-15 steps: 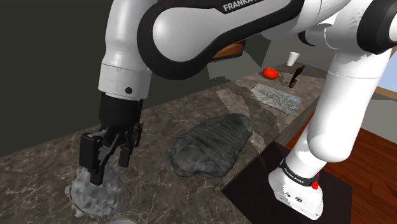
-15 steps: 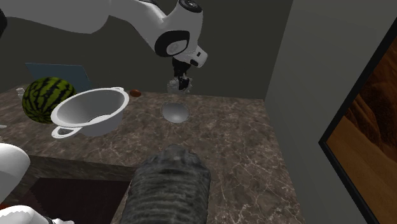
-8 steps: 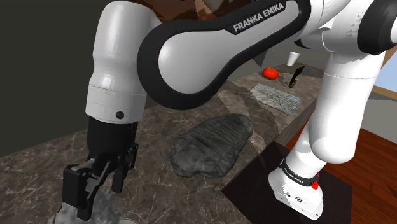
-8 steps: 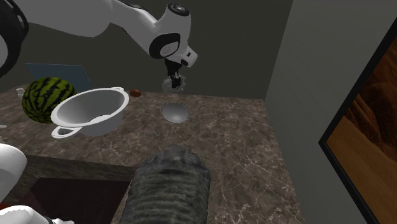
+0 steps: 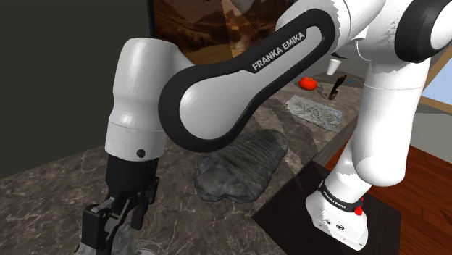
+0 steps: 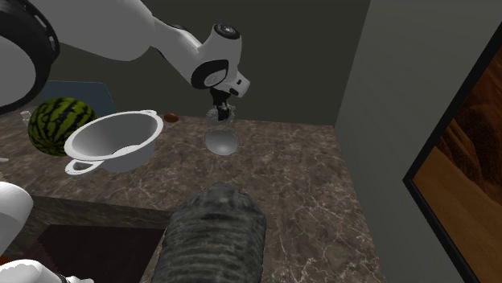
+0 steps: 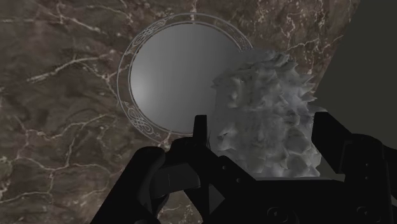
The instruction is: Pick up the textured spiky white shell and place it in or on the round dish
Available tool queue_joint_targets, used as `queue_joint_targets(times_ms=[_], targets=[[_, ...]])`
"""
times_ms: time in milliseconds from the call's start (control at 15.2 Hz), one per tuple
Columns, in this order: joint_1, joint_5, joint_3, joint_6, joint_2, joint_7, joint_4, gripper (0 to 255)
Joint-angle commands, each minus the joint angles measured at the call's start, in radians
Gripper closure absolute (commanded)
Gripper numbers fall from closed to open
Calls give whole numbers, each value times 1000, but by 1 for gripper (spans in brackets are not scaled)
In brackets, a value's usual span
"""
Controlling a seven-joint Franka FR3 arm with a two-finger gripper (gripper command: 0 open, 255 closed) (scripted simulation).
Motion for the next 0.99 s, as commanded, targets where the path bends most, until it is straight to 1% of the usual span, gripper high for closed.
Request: queue_joint_targets(times_ms=[0, 396, 924], targets=[[8, -9, -6, 28, 17, -2, -13, 255], [30, -35, -28, 97, 66, -8, -43, 255], [32, -36, -30, 101, 69, -8, -44, 255]])
